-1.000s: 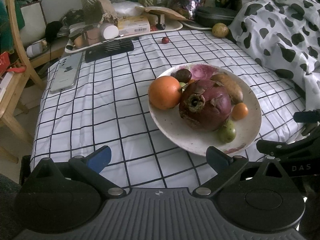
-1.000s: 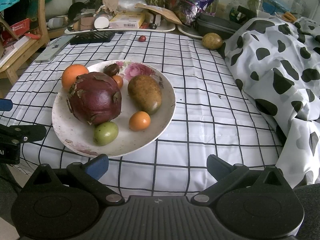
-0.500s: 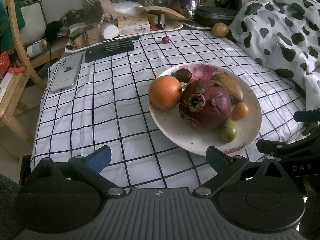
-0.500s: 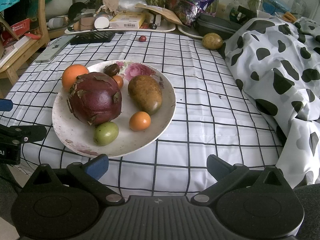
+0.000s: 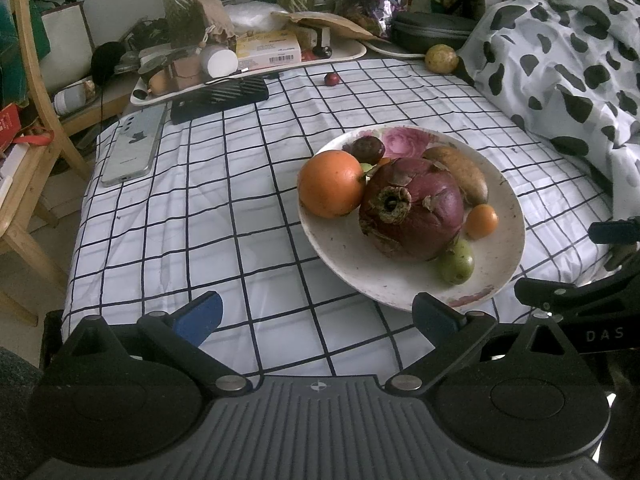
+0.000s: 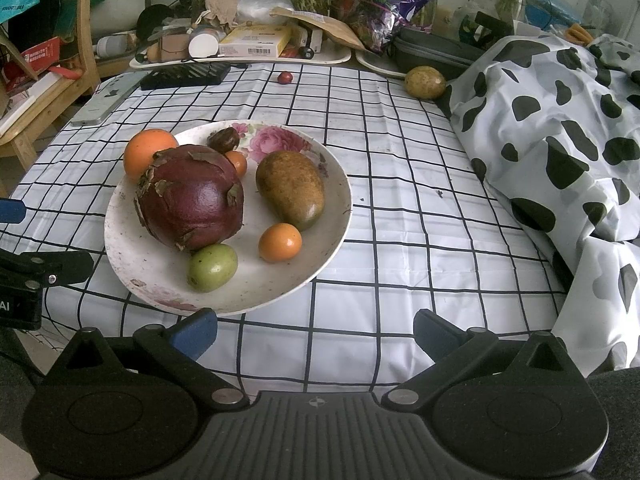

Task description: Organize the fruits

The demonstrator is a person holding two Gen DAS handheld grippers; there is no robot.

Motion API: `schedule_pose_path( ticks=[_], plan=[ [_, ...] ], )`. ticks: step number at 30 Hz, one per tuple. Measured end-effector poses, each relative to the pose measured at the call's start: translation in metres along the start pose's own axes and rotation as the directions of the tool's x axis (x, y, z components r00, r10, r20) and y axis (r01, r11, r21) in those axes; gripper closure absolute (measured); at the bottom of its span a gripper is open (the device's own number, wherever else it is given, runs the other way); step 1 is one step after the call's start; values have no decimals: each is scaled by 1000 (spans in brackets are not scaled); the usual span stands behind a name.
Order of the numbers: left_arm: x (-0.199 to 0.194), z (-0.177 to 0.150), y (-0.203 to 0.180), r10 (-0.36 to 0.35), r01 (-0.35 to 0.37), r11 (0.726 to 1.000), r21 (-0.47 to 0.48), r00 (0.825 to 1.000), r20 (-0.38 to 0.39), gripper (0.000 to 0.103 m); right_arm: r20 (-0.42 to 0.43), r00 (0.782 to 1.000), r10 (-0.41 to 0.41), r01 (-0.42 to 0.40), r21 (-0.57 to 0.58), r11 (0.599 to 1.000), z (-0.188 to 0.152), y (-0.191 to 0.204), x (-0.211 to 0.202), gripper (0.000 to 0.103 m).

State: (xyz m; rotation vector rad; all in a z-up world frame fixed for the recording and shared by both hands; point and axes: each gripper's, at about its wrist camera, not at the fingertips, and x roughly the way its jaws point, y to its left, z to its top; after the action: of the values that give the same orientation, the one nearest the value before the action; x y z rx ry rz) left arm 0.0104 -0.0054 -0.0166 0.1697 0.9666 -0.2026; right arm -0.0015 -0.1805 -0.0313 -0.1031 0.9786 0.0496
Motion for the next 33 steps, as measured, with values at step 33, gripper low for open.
schedule_pose_path(
  ticks=[33],
  plan=[
    [0, -1, 1, 6, -6, 1000, -5, 1000, -6, 0, -2, 1000, 0, 0, 0, 1000, 1, 0, 0, 0]
  ],
)
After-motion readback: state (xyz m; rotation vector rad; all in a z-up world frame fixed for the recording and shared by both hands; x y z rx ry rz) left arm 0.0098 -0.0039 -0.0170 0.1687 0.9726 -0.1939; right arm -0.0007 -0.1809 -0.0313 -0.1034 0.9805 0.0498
